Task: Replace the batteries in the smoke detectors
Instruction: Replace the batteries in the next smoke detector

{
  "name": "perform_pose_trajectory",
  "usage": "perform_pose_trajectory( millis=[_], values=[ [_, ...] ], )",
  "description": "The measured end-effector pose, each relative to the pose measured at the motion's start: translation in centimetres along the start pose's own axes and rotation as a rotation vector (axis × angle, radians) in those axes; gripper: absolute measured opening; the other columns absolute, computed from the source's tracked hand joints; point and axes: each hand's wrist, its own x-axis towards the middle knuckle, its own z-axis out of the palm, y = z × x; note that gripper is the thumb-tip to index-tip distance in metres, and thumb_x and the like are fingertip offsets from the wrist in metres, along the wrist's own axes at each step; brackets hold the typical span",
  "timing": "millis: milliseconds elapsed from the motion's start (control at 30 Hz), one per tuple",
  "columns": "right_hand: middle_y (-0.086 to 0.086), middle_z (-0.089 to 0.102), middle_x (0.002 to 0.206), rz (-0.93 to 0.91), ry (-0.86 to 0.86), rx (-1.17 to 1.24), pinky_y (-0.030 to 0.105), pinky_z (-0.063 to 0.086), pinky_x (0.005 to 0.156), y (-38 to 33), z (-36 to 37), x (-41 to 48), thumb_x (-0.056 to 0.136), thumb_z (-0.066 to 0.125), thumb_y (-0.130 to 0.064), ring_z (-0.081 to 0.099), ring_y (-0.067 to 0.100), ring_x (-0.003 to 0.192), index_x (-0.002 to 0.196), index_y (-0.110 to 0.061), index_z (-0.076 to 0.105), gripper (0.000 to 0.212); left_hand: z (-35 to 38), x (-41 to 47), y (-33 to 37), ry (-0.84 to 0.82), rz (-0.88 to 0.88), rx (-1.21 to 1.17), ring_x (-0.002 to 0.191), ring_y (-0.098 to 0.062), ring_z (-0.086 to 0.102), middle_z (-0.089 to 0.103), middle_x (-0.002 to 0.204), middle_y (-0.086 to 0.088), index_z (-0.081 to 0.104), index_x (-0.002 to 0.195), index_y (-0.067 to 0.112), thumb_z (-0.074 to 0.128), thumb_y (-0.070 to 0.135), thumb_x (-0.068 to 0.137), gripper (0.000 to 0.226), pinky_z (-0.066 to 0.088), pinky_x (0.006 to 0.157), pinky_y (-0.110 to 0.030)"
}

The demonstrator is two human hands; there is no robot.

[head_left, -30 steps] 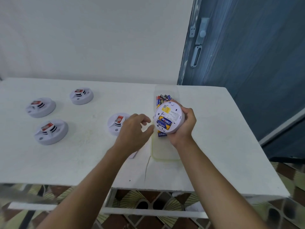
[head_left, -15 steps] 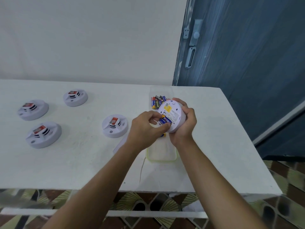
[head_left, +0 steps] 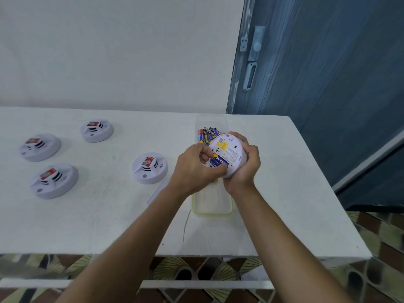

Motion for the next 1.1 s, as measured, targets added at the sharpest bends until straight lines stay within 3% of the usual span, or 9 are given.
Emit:
perform_pose_trajectory(
  millis=[233,400,533,667,800,967,1100],
  values=[
    [0.014,0.066,0.101,-0.008,-0.012,-0.018,0.033,0.055,0.072,-0.1,0.0,0.0,0.076,0.043,-0.033,0.066,0.030,0.090,0.103,-0.014,0.063,0.039,0.2,0.1,-0.4,-0.016,0.028,-0.001,0.082,-0.008,0.056,0.060,0.087,0.009,0.055,0.083,0.028,0.064,0.059,0.046,0.050,0.043,0.062,-0.011],
    [0.011,0.068,0.098,-0.015,-0.031,-0.027,0.033,0.055,0.071,-0.2,-0.1,0.0,0.076,0.043,-0.032,0.067,0.028,0.087,0.103,-0.013,0.063,0.038,0.3,0.2,-0.7,-0.020,0.048,-0.008,0.081,-0.008,0.055,0.059,0.087,0.007,0.056,0.082,0.026,0.066,0.058,0.048,0.048,0.041,0.062,-0.011],
    [0.013,0.066,0.100,-0.014,-0.013,-0.016,0.033,0.056,0.071,-0.1,-0.2,0.1,0.075,0.043,-0.033,0.066,0.030,0.088,0.101,-0.013,0.063,0.038,0.7,0.3,-0.9,0.001,0.052,-0.006,0.081,-0.009,0.057,0.061,0.085,0.006,0.053,0.079,0.018,0.074,0.043,0.057,0.039,0.044,0.060,-0.016],
    [0.013,0.067,0.098,-0.026,0.007,0.002,0.034,0.053,0.073,-0.1,-0.4,0.6,0.075,0.044,-0.031,0.064,0.032,0.089,0.096,-0.014,0.066,0.035,1.2,0.2,-0.8,-0.004,0.053,-0.018,0.082,-0.012,0.058,0.061,0.084,0.005,0.053,0.078,0.020,0.077,0.029,0.070,0.026,0.048,0.067,-0.025],
    [0.016,0.064,0.103,-0.031,0.009,-0.021,0.033,0.054,0.071,-0.2,-0.7,1.0,0.075,0.043,-0.029,0.062,0.033,0.090,0.098,-0.013,0.064,0.035,1.6,0.4,-0.8,-0.033,0.014,-0.082,0.088,-0.014,0.059,0.063,0.089,0.002,0.054,0.091,0.018,0.073,0.037,0.082,0.029,0.051,0.075,-0.032],
    [0.017,0.063,0.106,-0.047,0.047,-0.015,0.033,0.055,0.071,-0.3,-1.0,1.4,0.075,0.043,-0.031,0.063,0.032,0.092,0.101,-0.013,0.063,0.037,2.1,0.6,-1.0,-0.011,-0.018,-0.112,0.090,-0.009,0.060,0.064,0.091,0.007,0.059,0.115,0.027,0.074,0.044,0.081,0.041,0.050,0.081,-0.023],
    [0.010,0.067,0.101,-0.031,0.076,0.016,0.030,0.055,0.065,-0.5,-1.5,1.4,0.075,0.043,-0.033,0.065,0.028,0.088,0.103,-0.014,0.063,0.039,2.2,0.6,-0.9,0.023,-0.003,-0.103,0.086,-0.005,0.058,0.064,0.094,0.009,0.064,0.103,0.022,0.080,0.040,0.076,0.036,0.045,0.067,-0.010]
  ],
)
